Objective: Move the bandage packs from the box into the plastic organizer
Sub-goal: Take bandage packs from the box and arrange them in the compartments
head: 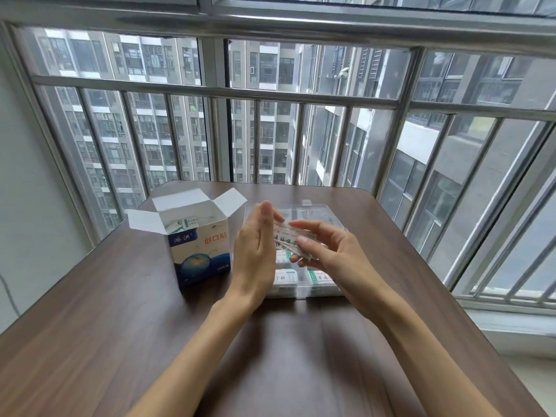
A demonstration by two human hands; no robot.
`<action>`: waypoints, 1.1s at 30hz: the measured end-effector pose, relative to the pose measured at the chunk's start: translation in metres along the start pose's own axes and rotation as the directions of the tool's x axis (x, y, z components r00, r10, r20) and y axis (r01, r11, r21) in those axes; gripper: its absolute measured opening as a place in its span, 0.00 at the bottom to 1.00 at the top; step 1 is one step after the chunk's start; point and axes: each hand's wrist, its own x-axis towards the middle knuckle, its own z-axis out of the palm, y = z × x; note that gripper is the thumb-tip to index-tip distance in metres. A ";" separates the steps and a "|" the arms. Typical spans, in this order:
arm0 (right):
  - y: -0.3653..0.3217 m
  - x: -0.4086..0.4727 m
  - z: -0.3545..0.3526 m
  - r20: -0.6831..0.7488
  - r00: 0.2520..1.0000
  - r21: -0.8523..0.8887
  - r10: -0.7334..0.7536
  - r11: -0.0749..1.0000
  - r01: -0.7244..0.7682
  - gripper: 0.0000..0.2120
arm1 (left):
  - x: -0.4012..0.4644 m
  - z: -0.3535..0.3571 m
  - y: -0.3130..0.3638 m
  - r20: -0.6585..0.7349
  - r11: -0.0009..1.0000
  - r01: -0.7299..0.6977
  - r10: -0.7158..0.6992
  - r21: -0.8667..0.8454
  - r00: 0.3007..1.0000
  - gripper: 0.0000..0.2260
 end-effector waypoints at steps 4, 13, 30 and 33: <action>-0.001 0.003 -0.007 -0.013 1.000 -0.089 0.005 0.996 -0.006 0.13 | 0.000 0.004 0.002 0.173 0.989 0.140 -0.145 0.043 0.974 0.18; -0.020 0.007 -0.061 -0.059 0.998 -0.326 0.006 0.945 -0.025 0.10 | 0.024 0.002 0.009 0.445 0.969 0.032 -0.140 0.243 0.885 0.05; 0.010 0.026 -0.081 -0.064 0.998 -0.667 -0.011 0.744 -0.035 0.07 | 0.045 0.010 0.000 0.528 0.765 -0.154 -0.270 0.625 0.805 0.05; 0.013 0.027 -0.081 -0.029 1.000 -0.772 0.000 0.635 -0.022 0.06 | 0.044 0.008 -0.001 0.529 0.693 -0.224 -0.262 0.685 0.807 0.07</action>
